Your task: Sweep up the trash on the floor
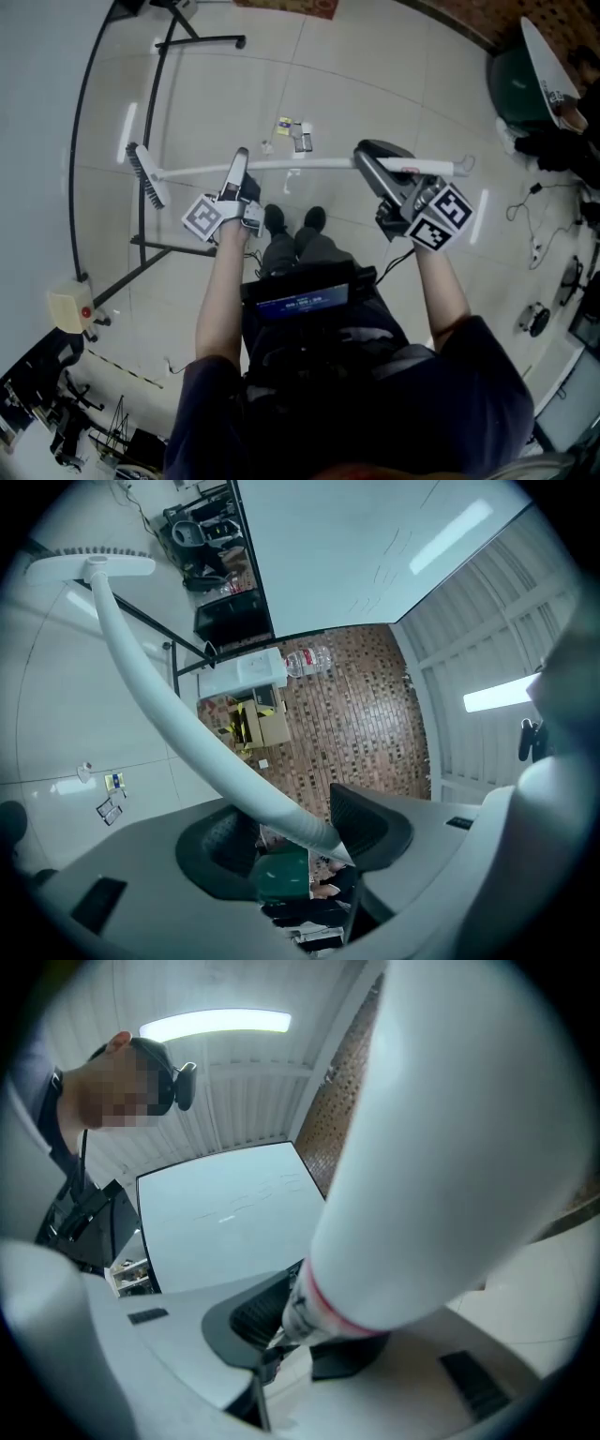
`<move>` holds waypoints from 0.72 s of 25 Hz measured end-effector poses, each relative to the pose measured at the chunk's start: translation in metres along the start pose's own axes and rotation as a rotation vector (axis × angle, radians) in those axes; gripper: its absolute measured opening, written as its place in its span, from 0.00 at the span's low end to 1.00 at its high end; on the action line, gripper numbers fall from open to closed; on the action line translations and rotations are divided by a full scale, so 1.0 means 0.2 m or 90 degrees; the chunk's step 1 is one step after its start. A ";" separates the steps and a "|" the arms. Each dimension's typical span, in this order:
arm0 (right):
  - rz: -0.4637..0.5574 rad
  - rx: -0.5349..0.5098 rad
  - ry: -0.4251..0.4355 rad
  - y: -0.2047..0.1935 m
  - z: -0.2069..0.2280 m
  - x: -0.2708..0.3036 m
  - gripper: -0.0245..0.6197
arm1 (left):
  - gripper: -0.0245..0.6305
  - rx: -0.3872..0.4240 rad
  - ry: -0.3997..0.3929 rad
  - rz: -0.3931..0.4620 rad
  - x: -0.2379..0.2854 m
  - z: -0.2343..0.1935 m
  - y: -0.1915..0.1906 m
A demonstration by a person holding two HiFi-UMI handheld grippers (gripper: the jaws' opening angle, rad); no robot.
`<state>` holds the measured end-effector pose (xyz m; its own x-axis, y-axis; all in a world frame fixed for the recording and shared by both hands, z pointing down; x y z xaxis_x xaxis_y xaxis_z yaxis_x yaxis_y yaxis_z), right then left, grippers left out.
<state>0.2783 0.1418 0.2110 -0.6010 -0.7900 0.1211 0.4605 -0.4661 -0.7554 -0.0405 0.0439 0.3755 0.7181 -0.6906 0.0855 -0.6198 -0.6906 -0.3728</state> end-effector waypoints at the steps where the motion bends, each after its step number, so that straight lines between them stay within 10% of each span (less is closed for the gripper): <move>1: -0.008 0.002 -0.003 -0.01 0.00 0.03 0.16 | 0.38 -0.010 0.007 0.004 -0.02 -0.03 0.00; 18: -0.103 -0.025 -0.123 -0.31 -0.03 0.46 0.17 | 0.39 -0.137 0.066 0.004 -0.11 -0.63 0.00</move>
<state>0.1905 0.1006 0.2660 -0.5277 -0.7693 0.3601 0.3407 -0.5801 -0.7399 -0.0954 0.0326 0.4899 0.6844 -0.7059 0.1827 -0.6853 -0.7083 -0.1693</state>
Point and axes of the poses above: the fingertips, and each gripper's own axes: x forward along the fingers, z to its right, y out of its top, the point moved 9 cm from there along -x, backward along the fingers, and after that the axes turned 10 degrees about x, right-handed, at the moved point
